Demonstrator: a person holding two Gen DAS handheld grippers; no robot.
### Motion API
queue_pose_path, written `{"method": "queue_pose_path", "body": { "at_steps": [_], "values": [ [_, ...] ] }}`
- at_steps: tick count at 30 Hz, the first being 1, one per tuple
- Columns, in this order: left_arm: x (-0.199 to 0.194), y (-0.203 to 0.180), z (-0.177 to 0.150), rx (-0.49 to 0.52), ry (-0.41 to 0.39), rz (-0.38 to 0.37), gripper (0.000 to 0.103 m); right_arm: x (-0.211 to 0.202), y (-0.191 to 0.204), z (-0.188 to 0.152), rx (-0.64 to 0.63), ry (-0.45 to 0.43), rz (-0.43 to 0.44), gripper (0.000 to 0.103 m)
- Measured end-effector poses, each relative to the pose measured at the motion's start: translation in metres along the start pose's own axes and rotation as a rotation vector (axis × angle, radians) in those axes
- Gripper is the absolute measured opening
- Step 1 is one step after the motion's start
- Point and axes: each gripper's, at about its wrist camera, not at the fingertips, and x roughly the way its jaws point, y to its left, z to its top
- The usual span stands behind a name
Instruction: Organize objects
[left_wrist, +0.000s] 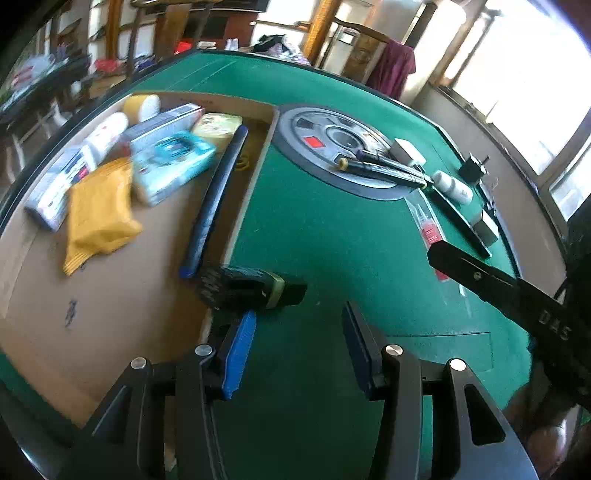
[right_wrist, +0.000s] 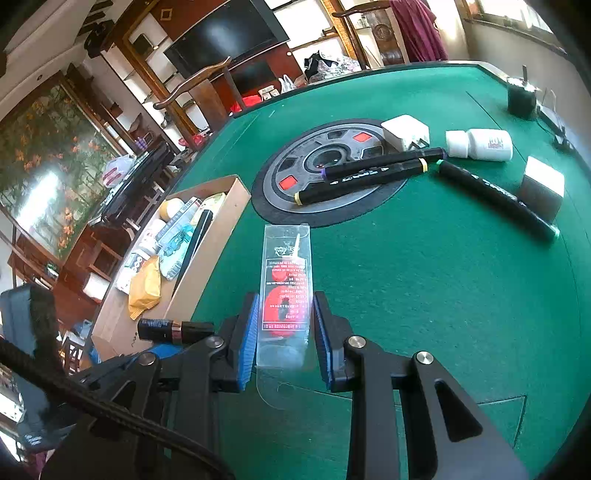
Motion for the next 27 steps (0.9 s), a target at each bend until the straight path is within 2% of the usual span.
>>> {"method": "queue_pose_path", "body": {
  "at_steps": [3,6,9,11,13,14,15,16,19,22,25,27],
  "values": [
    [0.006,-0.01,-0.001,0.097,0.021,-0.014,0.043,-0.001,-0.008,-0.001,0.013,-0.001,-0.01,0.026],
    [0.013,-0.007,0.009,0.099,0.004,0.079,0.043,-0.001,-0.016,0.0,0.043,-0.004,-0.006,0.026],
    [0.015,-0.01,0.021,0.098,0.022,0.089,0.043,-0.003,-0.022,-0.001,0.061,-0.016,0.009,0.026],
    [0.009,-0.02,0.027,0.163,0.036,0.061,0.043,-0.005,-0.027,0.0,0.066,-0.02,0.008,0.026],
    [-0.005,-0.036,0.032,0.298,0.007,0.098,0.046,-0.006,-0.031,-0.001,0.072,-0.026,0.006,0.026],
    [-0.008,-0.043,0.034,0.374,-0.005,0.134,0.057,-0.006,-0.034,0.0,0.077,-0.027,0.007,0.026],
    [-0.01,-0.051,0.035,0.48,-0.021,0.189,0.063,-0.006,-0.035,-0.001,0.078,-0.027,0.009,0.026],
    [-0.008,-0.058,0.034,0.584,-0.04,0.259,0.063,-0.006,-0.036,-0.001,0.079,-0.027,0.015,0.026],
    [0.002,-0.069,0.029,0.826,-0.053,0.355,0.063,-0.006,-0.04,-0.001,0.087,-0.033,0.031,0.026],
    [0.023,-0.069,0.029,0.877,0.02,0.383,0.063,-0.006,-0.043,0.0,0.101,-0.038,0.046,0.026],
    [0.041,-0.062,0.029,0.854,0.051,0.436,0.063,-0.005,-0.047,0.0,0.109,-0.039,0.052,0.026],
    [0.049,-0.057,0.027,0.823,0.065,0.442,0.064,-0.004,-0.048,0.0,0.11,-0.035,0.053,0.026]
  ]
}}
